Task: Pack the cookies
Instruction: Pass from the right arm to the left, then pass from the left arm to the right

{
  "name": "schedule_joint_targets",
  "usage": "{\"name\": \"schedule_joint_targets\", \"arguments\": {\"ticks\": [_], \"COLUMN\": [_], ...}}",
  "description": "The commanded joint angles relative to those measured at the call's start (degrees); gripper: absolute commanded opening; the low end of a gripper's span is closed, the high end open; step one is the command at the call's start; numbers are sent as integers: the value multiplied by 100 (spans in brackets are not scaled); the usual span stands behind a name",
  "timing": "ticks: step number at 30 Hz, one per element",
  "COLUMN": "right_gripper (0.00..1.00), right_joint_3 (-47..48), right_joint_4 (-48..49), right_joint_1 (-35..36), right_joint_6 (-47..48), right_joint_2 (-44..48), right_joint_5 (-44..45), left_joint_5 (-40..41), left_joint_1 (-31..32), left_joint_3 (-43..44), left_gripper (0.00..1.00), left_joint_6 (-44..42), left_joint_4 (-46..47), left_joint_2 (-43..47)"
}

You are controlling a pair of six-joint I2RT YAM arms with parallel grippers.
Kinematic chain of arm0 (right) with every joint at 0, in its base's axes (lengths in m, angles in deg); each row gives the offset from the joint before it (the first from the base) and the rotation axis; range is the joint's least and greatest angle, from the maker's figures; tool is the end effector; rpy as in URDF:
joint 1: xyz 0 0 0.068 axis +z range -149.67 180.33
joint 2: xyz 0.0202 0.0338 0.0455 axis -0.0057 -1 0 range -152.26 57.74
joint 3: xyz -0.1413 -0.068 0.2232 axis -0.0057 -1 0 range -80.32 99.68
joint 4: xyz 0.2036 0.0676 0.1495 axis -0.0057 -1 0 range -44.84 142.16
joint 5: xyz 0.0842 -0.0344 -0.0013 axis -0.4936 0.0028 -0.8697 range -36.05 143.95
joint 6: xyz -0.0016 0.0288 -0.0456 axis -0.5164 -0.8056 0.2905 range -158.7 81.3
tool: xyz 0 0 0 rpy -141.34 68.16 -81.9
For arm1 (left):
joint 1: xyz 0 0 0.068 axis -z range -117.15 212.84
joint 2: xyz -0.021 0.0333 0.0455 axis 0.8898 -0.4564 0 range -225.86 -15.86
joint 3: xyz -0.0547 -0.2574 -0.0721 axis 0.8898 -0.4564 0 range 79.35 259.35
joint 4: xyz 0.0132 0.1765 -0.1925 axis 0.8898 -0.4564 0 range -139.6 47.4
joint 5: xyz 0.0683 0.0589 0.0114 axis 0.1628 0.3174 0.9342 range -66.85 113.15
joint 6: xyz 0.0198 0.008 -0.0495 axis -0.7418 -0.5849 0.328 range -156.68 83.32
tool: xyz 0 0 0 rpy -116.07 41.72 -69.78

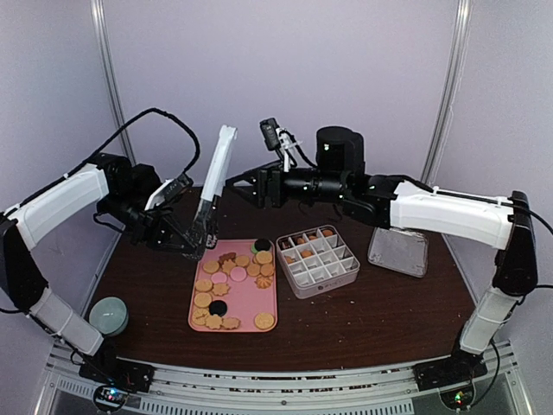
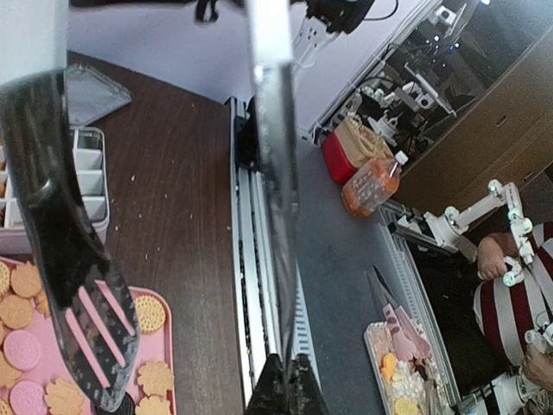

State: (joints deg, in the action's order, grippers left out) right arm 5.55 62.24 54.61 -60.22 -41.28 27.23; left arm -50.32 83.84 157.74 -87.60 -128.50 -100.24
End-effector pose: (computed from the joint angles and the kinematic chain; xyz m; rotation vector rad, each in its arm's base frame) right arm 0.2319 0.3498 0.3712 -0.8795 1.5819 1.3590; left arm 0.2132 -0.1184 0.3262 1.3351 1.8891 -1.6775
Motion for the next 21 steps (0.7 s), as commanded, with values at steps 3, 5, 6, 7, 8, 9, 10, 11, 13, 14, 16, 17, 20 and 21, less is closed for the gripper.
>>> {"name": "schedule_joint_targets", "arguments": {"ticks": [3,5,6,7,8,9,10,11,13,14,16,17,20,21], "right_gripper": [79,78,78,77,75,74,73,73,72,71,70,70,67,65], "right_joint_3": [-148,-82,-34,38,115,216,331,432,611,664,681,666,599,576], "right_joint_4": [-1347,-1447,-1484,-1536,-1596,-1667,-1720,-1769,-1811,-1751,-1523,-1336,-861,-712], "right_joint_1": [40,45,46,46,42,46,45,47,40,34,37,38,32,39], "right_joint_6": [919,960,954,964,976,997,1002,1001,963,903,736,636,306,212], "right_joint_2": [582,567,535,496,425,360,284,217,116,73,22,2,-72,-95], "right_joint_5": [-1447,-1467,-1446,-1397,-1363,-1357,-1372,-1371,-1336,-1318,-1362,-1423,-1531,-1541], "left_joint_5": [668,753,811,882,944,994,1061,1111,1220,1276,1471,1544,1635,1630], "left_joint_1": [76,122,153,172,181,192,190,193,187,193,192,188,192,187], "left_joint_3": [209,284,323,345,370,390,416,444,465,462,408,373,326,326], "left_gripper": [0,0,0,0,0,0,0,0,0,0,0,0,0,0], "left_joint_6": [-1128,-1084,-1067,-1033,-989,-964,-952,-924,-765,-681,-339,-208,-81,-79], "left_joint_4": [-884,-882,-883,-872,-848,-849,-849,-838,-748,-688,-370,-215,-30,-23], "left_joint_2": [-196,-207,-205,-197,-198,-201,-214,-219,-215,-205,-137,-91,-31,-41]}}
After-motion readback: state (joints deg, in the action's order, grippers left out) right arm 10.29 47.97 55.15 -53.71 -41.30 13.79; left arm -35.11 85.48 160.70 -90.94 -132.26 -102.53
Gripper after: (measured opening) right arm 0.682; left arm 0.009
